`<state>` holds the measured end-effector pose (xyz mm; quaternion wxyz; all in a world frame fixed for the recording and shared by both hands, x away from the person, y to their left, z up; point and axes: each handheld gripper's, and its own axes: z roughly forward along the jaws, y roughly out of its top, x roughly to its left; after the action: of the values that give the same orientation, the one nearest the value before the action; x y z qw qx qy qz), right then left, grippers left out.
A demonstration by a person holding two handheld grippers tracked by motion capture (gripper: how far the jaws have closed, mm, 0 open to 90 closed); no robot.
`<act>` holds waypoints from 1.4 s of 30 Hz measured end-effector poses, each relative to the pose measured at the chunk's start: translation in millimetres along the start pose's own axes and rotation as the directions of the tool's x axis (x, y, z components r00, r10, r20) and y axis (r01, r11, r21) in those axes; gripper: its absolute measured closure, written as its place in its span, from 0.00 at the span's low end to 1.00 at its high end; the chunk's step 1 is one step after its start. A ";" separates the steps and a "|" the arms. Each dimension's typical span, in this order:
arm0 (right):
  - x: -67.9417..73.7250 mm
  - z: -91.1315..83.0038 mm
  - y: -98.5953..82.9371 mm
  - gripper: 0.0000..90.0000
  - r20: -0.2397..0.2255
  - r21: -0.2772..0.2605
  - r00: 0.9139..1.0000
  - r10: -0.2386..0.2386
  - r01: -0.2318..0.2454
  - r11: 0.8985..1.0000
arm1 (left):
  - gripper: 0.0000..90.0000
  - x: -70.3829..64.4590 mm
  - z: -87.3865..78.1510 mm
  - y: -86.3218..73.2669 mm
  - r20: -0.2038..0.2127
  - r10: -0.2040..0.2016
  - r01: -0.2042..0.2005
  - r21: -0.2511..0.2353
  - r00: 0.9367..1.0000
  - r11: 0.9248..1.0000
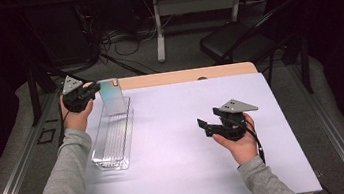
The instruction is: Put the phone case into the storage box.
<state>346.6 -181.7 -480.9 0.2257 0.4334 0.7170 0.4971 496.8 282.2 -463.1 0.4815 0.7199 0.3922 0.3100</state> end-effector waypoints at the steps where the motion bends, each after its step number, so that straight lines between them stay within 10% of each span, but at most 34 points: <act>1: -0.4 0.0 -0.3 0.31 0.001 -0.002 1.000 0.000 0.000 1.000 | 0.92 0.0 0.4 -0.3 0.000 0.003 -0.003 -0.001 1.000 1.000; 42: -0.1 1.4 -3.3 0.28 0.026 0.011 0.999 -0.031 0.031 0.999 | 0.93 -5.6 22.2 -12.5 0.010 0.060 -0.060 -0.014 0.998 0.998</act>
<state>346.4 -181.5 -484.5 0.2404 0.4297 0.7233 0.4841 509.0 270.2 -482.8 0.4792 0.7295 0.3656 0.3233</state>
